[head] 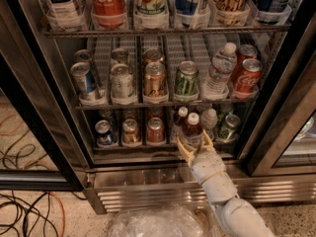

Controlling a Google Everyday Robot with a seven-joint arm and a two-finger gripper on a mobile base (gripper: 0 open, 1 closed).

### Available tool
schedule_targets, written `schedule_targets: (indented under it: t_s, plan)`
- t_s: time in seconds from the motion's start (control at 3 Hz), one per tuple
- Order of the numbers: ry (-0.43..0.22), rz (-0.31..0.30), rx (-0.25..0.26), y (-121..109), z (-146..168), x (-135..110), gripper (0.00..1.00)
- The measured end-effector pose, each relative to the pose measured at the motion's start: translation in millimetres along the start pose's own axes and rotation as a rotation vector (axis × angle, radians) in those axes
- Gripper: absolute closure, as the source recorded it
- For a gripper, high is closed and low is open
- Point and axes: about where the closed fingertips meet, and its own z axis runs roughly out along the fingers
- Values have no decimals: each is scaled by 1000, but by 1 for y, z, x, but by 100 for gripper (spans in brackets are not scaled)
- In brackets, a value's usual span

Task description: Pick blue plastic bottle from bottom shelf of fridge

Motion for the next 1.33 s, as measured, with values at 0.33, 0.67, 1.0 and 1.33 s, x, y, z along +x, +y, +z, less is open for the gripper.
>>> schedule_targets:
  t_s: [0.33,0.67,1.0,1.33]
  plan:
    - [3,-5,-11,2,0,0,100]
    - [7,-7,-73,14,-10,-5,100]
    - [0,-1,-180,34,-36,-24,100]
    - [1,-7,-282,54,-63,-39,100]
